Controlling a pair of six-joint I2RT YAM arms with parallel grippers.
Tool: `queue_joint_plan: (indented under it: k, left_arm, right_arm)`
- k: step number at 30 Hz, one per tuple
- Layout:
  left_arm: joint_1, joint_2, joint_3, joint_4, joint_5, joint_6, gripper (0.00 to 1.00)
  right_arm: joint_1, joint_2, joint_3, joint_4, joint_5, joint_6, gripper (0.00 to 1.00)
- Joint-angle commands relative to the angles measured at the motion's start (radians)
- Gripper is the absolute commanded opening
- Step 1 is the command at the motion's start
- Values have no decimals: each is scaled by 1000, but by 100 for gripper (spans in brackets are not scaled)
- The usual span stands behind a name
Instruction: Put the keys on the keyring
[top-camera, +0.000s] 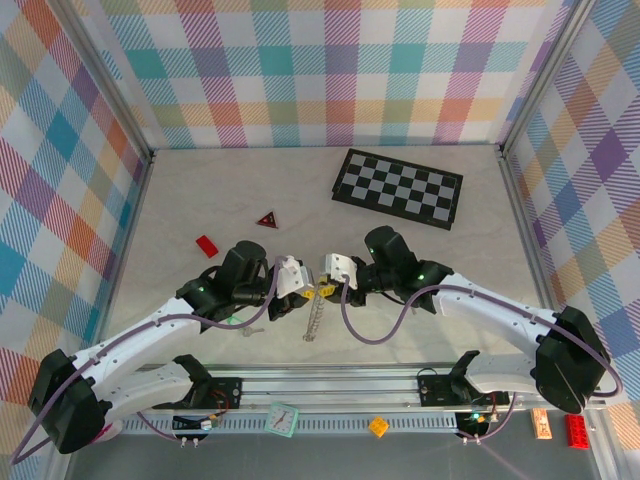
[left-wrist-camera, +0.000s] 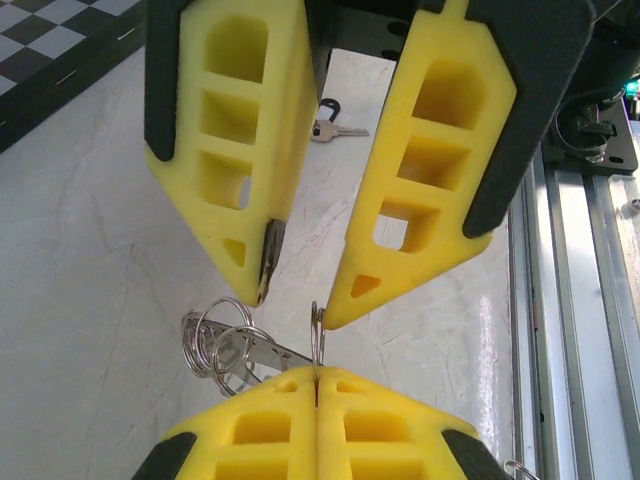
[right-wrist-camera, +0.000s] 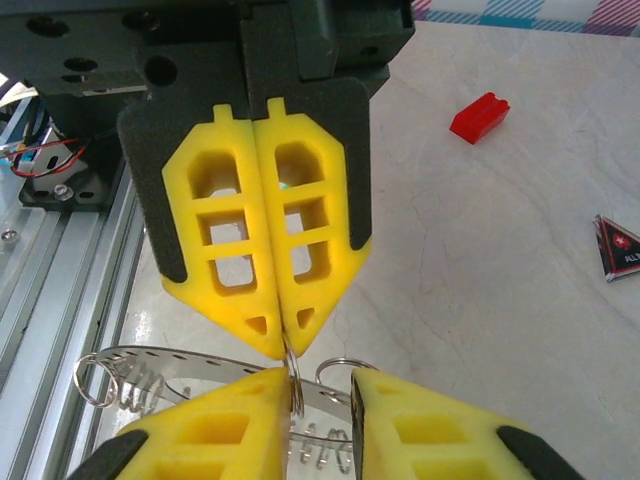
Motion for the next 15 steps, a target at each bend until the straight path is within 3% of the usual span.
queue_joint_plan:
  k: [1,7,15]
  left_arm:
    - [-10,-15,34,7,35,30,0]
    - [-12,-17,34,3,34,32,0]
    - [-13,-25,29,18,38,31,0]
  right_arm:
    - [6,21,24,-32,-53,-27,20]
    - [6,34,26,-40,-70,-30,18]
    - [6,42,29,-27,-101,-23,1]
